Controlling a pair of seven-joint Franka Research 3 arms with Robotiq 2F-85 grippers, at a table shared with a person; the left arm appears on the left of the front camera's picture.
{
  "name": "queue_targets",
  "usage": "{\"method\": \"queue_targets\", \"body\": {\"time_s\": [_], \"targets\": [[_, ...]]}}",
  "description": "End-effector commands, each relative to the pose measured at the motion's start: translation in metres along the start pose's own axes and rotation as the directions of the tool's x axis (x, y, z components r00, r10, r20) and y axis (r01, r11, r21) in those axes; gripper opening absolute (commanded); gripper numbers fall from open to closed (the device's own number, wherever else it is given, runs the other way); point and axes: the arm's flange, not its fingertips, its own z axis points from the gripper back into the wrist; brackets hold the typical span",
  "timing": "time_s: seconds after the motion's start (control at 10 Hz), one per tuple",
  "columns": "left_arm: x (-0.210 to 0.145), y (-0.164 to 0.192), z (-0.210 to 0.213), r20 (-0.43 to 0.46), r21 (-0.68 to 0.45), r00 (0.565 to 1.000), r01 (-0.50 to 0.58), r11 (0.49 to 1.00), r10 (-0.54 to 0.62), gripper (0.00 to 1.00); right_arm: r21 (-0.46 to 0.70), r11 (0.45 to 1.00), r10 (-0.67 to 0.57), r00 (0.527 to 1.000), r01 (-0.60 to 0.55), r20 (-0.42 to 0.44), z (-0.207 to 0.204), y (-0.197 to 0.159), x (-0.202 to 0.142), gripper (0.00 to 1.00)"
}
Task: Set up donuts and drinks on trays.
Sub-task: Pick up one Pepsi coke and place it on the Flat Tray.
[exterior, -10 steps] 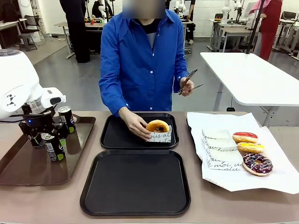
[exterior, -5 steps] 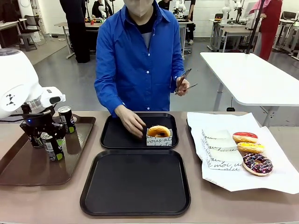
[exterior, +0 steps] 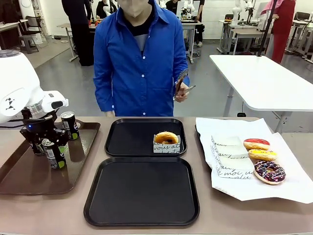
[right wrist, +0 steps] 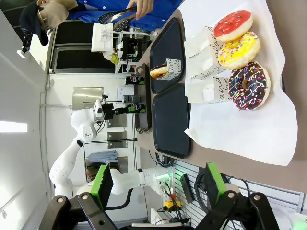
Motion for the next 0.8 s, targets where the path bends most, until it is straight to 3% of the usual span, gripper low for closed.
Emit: {"method": "queue_targets", "body": {"time_s": [0.0, 0.3, 0.7], "targets": [[-0.009, -0.001, 0.034, 0.009, 0.051, 0.999, 0.048, 0.998, -0.048, 0.0, 0.018, 1.0, 0.005, 1.0, -0.005, -0.001, 0.001, -0.001, -0.002, 1.0], [-0.043, -0.018, 0.101, 0.066, 0.043, 0.987, 0.146, 0.988, -0.149, 0.0, 0.018, 1.0, 0.005, 1.0, -0.005, -0.001, 0.001, -0.001, -0.002, 1.0], [-0.067, -0.032, 0.124, 0.143, 0.029, 0.968, 0.204, 0.979, -0.206, 0.0, 0.018, 1.0, 0.005, 1.0, -0.005, -0.001, 0.001, -0.001, -0.002, 1.0]]}}
